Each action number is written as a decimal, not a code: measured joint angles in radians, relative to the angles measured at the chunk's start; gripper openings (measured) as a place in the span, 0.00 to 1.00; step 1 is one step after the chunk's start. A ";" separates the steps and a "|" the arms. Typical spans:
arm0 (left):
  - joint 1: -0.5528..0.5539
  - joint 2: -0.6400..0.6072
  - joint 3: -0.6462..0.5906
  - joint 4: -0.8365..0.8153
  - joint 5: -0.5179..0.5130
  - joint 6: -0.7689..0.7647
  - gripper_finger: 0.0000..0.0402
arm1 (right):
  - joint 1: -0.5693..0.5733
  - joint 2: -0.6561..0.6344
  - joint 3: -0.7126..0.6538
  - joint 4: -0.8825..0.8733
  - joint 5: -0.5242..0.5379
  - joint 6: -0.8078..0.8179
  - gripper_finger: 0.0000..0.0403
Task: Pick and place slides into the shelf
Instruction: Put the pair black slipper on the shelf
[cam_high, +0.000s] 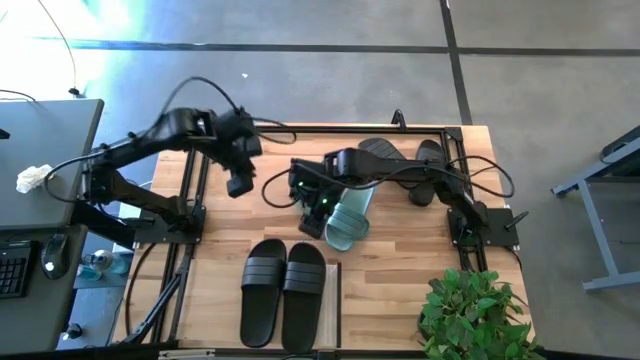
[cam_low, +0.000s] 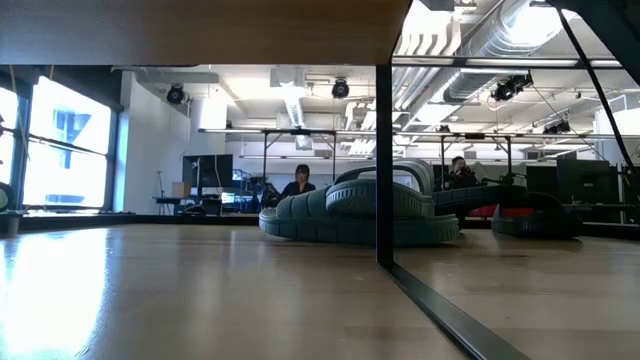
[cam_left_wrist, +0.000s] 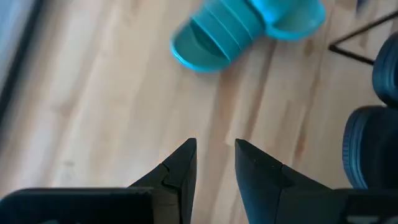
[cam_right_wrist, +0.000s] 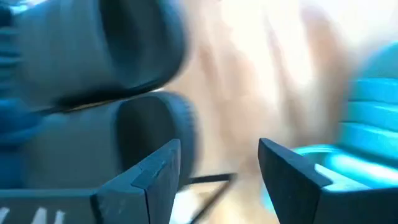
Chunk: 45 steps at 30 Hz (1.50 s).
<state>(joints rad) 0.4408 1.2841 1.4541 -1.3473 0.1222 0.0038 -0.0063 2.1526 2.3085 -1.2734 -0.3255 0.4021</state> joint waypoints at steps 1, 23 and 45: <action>-0.014 0.000 -0.042 0.026 0.026 -0.014 0.24 | 0.000 -0.012 0.000 -0.018 0.071 -0.016 0.49; -0.478 0.003 -0.298 0.244 0.054 -0.405 0.24 | 0.165 0.006 0.000 -0.166 0.284 0.095 0.01; -0.633 0.011 -0.298 0.292 0.028 -0.589 0.23 | 0.256 0.073 0.000 -0.152 0.256 0.143 0.00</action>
<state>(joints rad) -0.1921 1.2949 1.1564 -1.0553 0.1501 -0.5855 0.2493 2.2252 2.3081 -1.4254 -0.0698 0.5453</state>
